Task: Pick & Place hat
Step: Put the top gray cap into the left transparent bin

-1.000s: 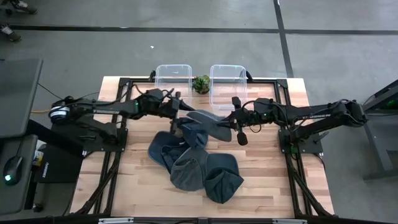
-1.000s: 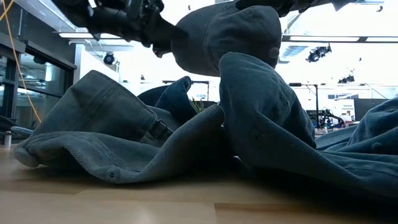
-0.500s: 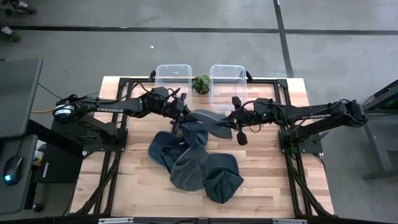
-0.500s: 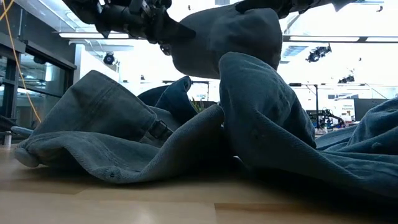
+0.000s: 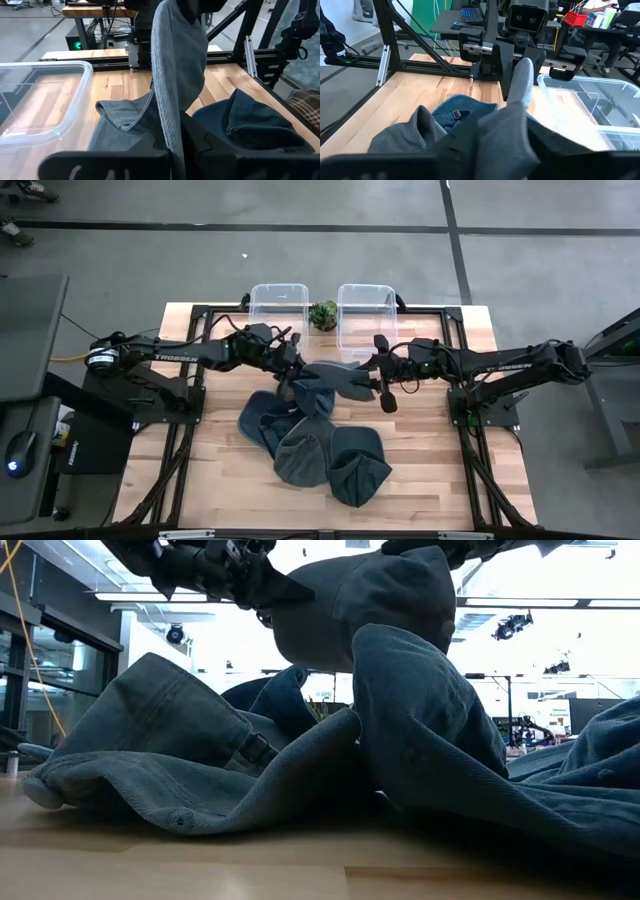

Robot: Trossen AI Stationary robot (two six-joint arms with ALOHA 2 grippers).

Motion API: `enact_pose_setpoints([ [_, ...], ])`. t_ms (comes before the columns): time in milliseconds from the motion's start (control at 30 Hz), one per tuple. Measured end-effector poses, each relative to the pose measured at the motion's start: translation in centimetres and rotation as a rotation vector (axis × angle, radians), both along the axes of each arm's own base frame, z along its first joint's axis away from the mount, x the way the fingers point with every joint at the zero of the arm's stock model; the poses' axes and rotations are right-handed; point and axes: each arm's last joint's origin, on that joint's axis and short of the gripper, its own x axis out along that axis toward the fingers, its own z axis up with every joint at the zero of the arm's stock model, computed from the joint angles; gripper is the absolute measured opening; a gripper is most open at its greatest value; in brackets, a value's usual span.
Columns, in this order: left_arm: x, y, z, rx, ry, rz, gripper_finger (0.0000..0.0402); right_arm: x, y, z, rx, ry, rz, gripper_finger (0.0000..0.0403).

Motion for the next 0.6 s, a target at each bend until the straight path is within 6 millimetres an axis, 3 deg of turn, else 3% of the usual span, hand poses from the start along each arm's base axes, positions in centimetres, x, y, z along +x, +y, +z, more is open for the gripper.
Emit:
enact_pose_setpoints([
  [133, 0.0, 0.1, 0.1, 0.005, -0.01, 0.014, 0.0005, -0.5, 0.0, 0.5, 0.007, -0.02, -0.002, 0.0196],
  [267, 0.0, 0.1, -0.3, -0.002, 0.024, 0.049, 0.0004, -1.9, 0.0, 1.9, 0.019, -0.078, -0.006, 0.0239],
  [600, 0.1, -0.1, 0.5, -0.003, 0.013, 0.151, 0.0004, -6.2, 0.0, 4.3, 0.019, -0.14, -0.081, 0.0249],
])
